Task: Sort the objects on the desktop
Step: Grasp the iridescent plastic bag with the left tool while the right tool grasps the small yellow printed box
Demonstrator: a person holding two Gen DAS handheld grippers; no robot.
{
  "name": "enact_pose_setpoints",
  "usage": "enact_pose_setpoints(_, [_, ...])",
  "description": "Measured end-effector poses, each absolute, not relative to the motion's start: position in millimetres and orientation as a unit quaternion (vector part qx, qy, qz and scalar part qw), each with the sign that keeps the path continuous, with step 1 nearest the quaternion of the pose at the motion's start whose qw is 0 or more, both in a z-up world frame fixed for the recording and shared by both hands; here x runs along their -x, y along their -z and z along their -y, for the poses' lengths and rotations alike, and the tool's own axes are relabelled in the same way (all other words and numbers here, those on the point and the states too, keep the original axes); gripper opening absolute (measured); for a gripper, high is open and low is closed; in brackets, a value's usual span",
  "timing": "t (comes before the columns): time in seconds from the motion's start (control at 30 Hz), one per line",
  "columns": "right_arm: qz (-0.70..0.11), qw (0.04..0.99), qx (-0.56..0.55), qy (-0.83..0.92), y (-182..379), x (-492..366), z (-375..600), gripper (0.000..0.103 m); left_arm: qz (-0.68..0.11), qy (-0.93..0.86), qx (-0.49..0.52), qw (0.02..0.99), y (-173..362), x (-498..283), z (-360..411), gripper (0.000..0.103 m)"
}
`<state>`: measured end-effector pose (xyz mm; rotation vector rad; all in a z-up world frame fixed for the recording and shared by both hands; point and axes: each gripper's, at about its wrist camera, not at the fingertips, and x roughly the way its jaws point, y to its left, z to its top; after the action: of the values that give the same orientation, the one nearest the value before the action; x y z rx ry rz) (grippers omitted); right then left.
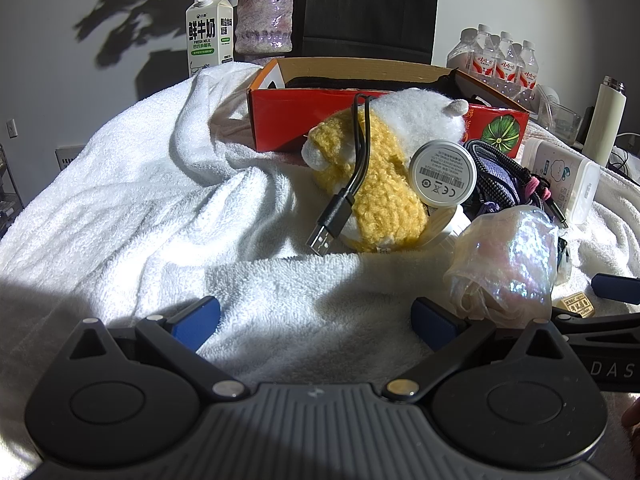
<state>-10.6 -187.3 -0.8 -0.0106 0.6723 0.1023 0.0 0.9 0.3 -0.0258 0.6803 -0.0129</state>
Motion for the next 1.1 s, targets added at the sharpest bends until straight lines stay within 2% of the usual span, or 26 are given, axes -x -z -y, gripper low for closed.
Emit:
enact_pose_setpoints(0.33, [-0.332, 0.941, 0.018, -0.067, 0.4, 13.5, 188.6, 0.103, -0.322, 0.023, -0.002, 0.946, -3.4, 11.3, -7.1, 0.103])
enact_pose_setpoints(0.5, [-0.339, 0.936, 0.030, -0.092, -7.0, 29.5, 196.0, 0.103, -0.268, 0.069, 0.001, 0.961, -23.0, 40.0, -18.1, 0.103])
enact_pose_setpoints(0.63, [-0.281, 0.954, 0.040, -0.097, -23.2, 55.6, 207.9, 0.102, -0.211, 0.125, 0.006, 0.969, -42.3, 54.4, -16.2, 0.103])
enact_pose_setpoints(0.7, [-0.262, 0.959, 0.038, -0.105, -28.2, 60.0, 213.5, 0.096, -0.207, 0.150, 0.007, 0.967, -44.4, 49.3, -5.0, 0.103])
enact_pose_setpoints(0.73, [-0.259, 0.959, 0.035, -0.107, -29.1, 59.3, 214.9, 0.086, -0.208, 0.159, 0.003, 0.965, -42.8, 45.5, 3.3, 0.102])
enact_pose_setpoints(0.77, [-0.261, 0.959, 0.030, -0.109, -29.8, 56.6, 215.0, 0.077, -0.216, 0.163, -0.006, 0.963, -40.7, 40.1, 12.8, 0.099])
enact_pose_setpoints(0.83, [-0.278, 0.954, 0.032, -0.108, -25.5, 46.8, 212.3, 0.069, -0.236, 0.172, -0.018, 0.956, -37.5, 31.0, 28.4, 0.082])
enact_pose_setpoints(0.87, [-0.287, 0.951, 0.040, -0.109, -22.0, 43.5, 209.6, 0.061, -0.240, 0.175, -0.019, 0.955, -35.9, 27.1, 33.6, 0.077])
enact_pose_setpoints(0.9, [-0.295, 0.948, 0.052, -0.111, -16.5, 40.4, 205.7, 0.055, -0.248, 0.178, -0.017, 0.952, -33.1, 24.0, 36.0, 0.061])
enact_pose_setpoints(0.93, [-0.302, 0.945, 0.064, -0.112, -11.2, 39.3, 201.1, 0.045, -0.258, 0.178, -0.018, 0.949, -31.5, 21.6, 38.3, 0.042])
enact_pose_setpoints(1.0, [-0.294, 0.946, 0.067, -0.119, -6.9, 41.1, 198.0, 0.031, -0.270, 0.180, -0.008, 0.946, -30.4, 21.8, 36.6, 0.034])
enact_pose_setpoints(1.03, [-0.293, 0.946, 0.062, -0.121, -7.9, 41.7, 198.0, 0.031, -0.271, 0.178, -0.002, 0.946, -32.0, 24.0, 33.7, 0.029])
enact_pose_setpoints(1.1, [-0.283, 0.950, 0.058, -0.118, -12.7, 44.8, 198.6, 0.031, -0.272, 0.174, 0.006, 0.946, -41.0, 32.1, 26.8, 0.026])
